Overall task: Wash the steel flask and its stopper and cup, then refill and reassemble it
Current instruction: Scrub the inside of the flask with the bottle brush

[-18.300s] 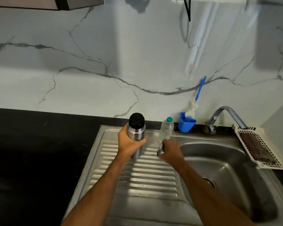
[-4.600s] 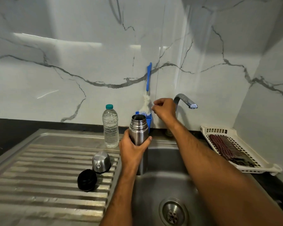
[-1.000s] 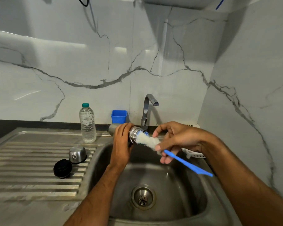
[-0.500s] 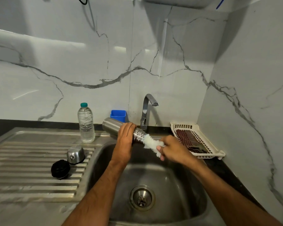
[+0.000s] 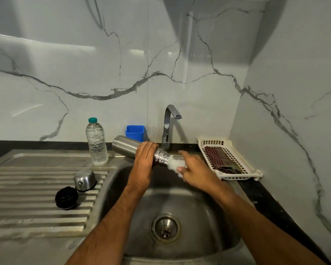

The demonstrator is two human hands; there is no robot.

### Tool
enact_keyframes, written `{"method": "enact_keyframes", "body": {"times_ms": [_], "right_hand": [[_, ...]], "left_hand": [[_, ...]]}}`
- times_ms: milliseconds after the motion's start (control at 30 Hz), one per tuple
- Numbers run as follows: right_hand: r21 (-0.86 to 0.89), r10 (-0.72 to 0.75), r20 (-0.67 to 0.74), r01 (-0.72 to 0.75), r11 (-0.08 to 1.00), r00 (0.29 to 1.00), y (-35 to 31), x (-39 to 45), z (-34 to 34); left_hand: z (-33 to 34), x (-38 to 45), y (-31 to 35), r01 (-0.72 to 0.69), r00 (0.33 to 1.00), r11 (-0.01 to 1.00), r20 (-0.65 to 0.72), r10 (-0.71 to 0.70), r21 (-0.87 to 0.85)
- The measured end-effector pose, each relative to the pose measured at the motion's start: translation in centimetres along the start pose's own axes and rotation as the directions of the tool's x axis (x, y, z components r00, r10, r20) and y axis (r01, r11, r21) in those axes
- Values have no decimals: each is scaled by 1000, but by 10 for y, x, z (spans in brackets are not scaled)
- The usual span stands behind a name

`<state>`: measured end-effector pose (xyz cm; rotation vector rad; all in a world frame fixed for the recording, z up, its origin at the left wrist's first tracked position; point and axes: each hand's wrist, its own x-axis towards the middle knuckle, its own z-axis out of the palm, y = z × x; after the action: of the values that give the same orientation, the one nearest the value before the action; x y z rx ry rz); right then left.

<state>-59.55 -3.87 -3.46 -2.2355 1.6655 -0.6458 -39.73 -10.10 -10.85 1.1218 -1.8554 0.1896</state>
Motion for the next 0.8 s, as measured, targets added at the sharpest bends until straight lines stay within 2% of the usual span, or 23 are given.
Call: {"method": "enact_keyframes", "body": {"times_ms": [33, 67, 100, 200, 333, 400, 467, 533, 600, 667, 700, 733, 800], "right_hand": [[231, 78, 61, -90, 969, 995, -2, 3, 0], [386, 136, 116, -171, 906, 984, -3, 6, 0], [450, 174, 153, -225, 864, 973, -4, 8, -2], [450, 158, 145, -208, 868, 977, -6, 10, -7], [352, 134, 145, -177, 919, 980, -3, 11, -8], [362, 155, 87, -176, 915, 984, 1, 13, -1], [335, 173, -46, -148, 931, 984, 5, 13, 5], [282, 190, -134, -146, 948, 973, 7, 11, 12], [211, 194, -212, -149, 966, 958, 7, 5, 17], [77, 166, -284, -151, 986, 944, 6, -2, 22], [13, 142, -305, -144, 989, 942, 5, -5, 25], [-35, 112, -316, -130, 991, 942, 6, -8, 29], [-104, 74, -285, -108, 989, 956, 8, -12, 34]], "left_hand": [[1, 0, 6, -53, 998, 999, 21, 53, -13], [2, 0, 12, -106, 993, 994, 43, 107, -18], [4, 1, 17, -144, 988, 990, 56, 144, -13], [5, 5, 23, -161, 987, 987, 23, 161, 6], [-1, 9, 18, -201, 979, 979, -17, 202, 28], [-5, 10, 20, -189, 980, 979, -54, 193, 74], [-7, 12, 27, -59, 992, 993, -103, 70, 101], [-7, 13, 33, 244, 961, 969, -141, -239, 21], [-1, 12, 31, 502, 847, 857, -136, -514, -116], [0, 13, 33, 635, 716, 691, -71, -694, -345], [-3, 14, 37, 683, 626, 537, 18, -780, -495], [-6, 15, 42, 703, 534, 335, 155, -831, -628], [-14, 15, 44, 615, 435, -64, 406, -804, -786]]}}
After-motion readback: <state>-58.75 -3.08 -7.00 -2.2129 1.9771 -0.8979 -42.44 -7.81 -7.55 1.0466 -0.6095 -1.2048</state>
